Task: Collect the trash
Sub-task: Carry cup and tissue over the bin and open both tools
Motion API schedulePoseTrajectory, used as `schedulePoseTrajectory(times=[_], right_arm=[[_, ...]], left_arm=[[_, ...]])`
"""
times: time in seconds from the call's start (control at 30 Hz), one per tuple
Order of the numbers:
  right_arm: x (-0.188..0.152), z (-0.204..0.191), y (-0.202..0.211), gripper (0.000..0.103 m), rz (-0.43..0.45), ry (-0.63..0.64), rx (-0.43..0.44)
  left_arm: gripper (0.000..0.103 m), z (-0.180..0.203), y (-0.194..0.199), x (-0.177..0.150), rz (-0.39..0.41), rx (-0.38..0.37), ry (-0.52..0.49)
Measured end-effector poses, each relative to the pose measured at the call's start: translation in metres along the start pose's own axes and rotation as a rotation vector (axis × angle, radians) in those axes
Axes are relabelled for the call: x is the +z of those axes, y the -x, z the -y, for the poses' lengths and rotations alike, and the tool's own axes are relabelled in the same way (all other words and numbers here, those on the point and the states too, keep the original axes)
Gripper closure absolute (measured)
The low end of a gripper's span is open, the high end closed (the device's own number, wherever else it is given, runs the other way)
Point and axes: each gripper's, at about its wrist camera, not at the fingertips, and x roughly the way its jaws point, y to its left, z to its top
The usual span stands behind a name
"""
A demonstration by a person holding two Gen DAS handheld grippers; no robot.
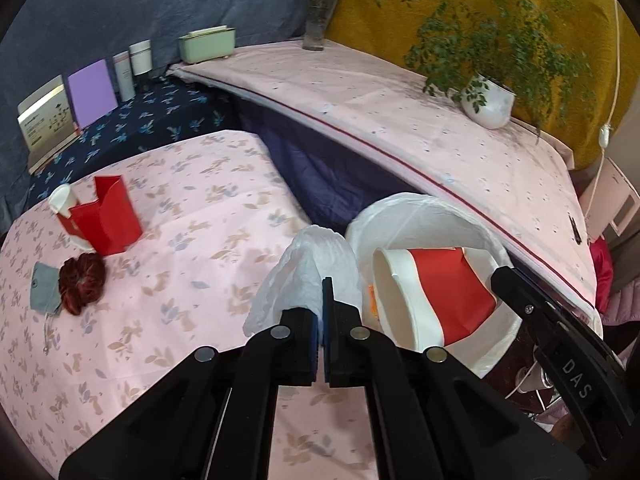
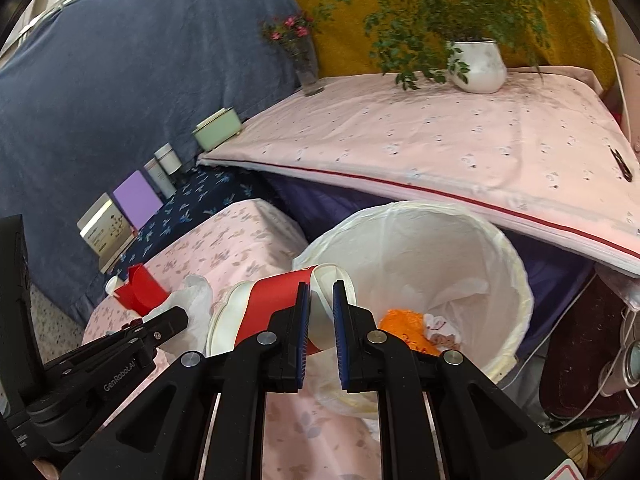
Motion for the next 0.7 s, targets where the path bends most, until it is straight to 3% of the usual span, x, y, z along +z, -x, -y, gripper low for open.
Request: schedulePoseTrajectory(times=[0.4, 0.53, 0.6, 0.67, 0.7], right_arm=[[0.008, 0.065, 0.013, 0.091, 0.032, -0.094, -0.081], [0.008, 0.078, 0.012, 0.091, 0.03, -0.113, -0.095], [0.008, 0.081, 0.01, 0.091, 0.028, -0.116, -0.098], [0.008, 0.082, 0.009, 0.091, 0.026, -0.117, -0.098], [0.007, 0.082, 0.009, 0.091, 0.025, -0.116, -0.096]], left_arm=[[0.102, 0.068, -0.019, 0.011, -0.026, -0.145, -0.109], [0.1, 0.074, -0.028, 0.012, -0.05, -0.192, -0.098], [0.089, 0.073, -0.034, 0.014, -0.074, -0.211, -0.076], [0.066, 0.07, -0.037, 0.015, -0.077, -0.207, -0.053], [0.062, 0.068, -0.036, 0.015, -0.066, -0.197, -0.046]])
